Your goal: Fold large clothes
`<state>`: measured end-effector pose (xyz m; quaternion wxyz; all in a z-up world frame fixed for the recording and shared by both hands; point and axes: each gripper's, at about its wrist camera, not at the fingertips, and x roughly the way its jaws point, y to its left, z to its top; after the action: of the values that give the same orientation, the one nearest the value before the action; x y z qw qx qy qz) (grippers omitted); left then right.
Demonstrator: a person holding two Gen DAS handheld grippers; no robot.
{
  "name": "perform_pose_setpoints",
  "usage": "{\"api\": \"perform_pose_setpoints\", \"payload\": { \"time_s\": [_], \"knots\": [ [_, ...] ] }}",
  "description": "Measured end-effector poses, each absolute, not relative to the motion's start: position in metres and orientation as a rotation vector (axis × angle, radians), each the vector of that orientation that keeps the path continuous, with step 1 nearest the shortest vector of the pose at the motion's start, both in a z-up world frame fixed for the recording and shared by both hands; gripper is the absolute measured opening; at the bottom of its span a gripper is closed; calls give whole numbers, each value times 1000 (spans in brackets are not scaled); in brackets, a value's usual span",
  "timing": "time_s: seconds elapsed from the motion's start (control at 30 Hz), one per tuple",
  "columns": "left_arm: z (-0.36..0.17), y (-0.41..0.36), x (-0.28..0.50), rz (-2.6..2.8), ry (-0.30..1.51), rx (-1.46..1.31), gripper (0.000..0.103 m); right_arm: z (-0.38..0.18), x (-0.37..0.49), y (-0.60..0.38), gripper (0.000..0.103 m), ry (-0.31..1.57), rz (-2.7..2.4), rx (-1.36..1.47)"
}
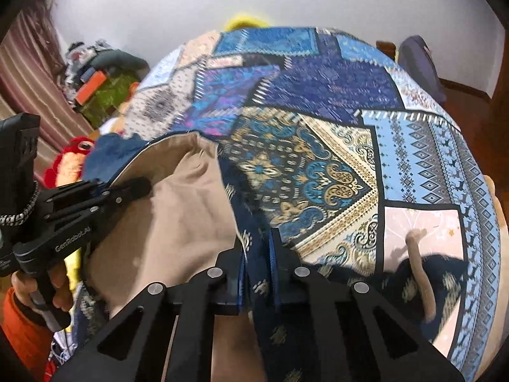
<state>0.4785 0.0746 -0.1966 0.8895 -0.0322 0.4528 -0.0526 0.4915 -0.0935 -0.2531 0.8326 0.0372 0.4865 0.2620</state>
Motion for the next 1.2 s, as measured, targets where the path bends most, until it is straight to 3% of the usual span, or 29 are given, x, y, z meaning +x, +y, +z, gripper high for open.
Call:
{"api": "perform_pose_setpoints", "payload": {
  "time_s": [0.37, 0.77, 0.83, 1.0, 1.2],
  "knots": [
    [-113, 61, 368, -231, 807, -3, 7, -173, 382, -98, 9, 909, 685, -4],
    [-156, 56, 270, -285, 952, 47, 8, -182, 274, -123, 9, 972, 734, 22],
    [-168, 57, 257, -277, 989, 52, 12, -185, 264, -129, 9, 987, 746, 45],
    [-183, 64, 225, -239, 1029, 67, 40, -181, 241, -140, 9, 979, 722, 8],
    [-168, 81, 202, -188, 989, 74, 47, -167, 230, -150, 9, 952, 703, -35]
  ]
}}
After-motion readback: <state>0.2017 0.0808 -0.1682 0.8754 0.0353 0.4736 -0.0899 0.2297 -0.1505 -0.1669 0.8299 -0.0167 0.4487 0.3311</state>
